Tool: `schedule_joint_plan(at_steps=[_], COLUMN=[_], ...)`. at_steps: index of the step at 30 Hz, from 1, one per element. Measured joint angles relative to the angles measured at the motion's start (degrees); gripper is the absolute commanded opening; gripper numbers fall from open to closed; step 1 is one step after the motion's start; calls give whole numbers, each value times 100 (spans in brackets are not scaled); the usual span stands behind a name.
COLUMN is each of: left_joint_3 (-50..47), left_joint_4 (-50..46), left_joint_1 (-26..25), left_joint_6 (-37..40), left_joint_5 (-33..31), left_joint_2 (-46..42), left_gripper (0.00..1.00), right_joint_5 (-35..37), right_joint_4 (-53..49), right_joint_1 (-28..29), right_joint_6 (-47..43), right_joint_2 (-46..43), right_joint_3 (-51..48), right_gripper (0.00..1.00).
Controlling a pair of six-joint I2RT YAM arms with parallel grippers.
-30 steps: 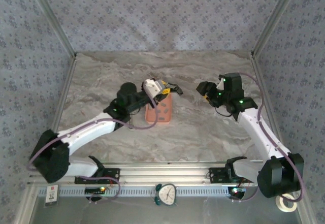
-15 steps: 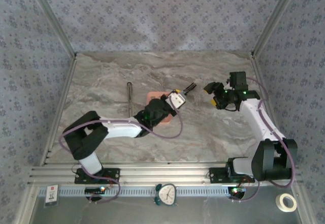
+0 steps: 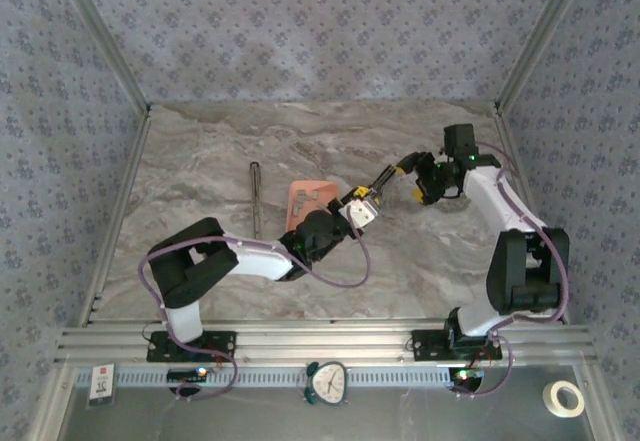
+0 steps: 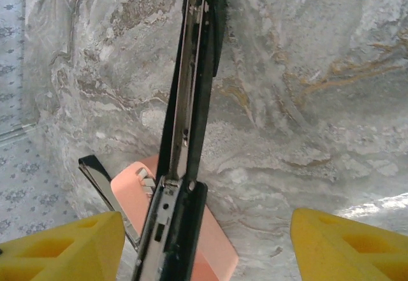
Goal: Load the staples into the stapler
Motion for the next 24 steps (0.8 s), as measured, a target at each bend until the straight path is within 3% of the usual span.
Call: schedule_joint_plan(at_steps=[7,16,24], left_joint_3=[0,26,85], left_joint_4=[109,302,302], left_joint_1=[-94,-393,-656], left_joint_6=[343,1095,785], left_joint_5=[46,-26,-597], left_joint_2=[2,525,940], left_gripper=[0,0,0], right_joint_5=[-267,-426,-221], right_joint_4=[-46,-903,-1161], right_joint_1=[315,549,343], right_joint_6=[0,-413,-787], right_joint_2=[590,988,966], right_joint_3=[601,890,636], right_gripper=[73,74,74])
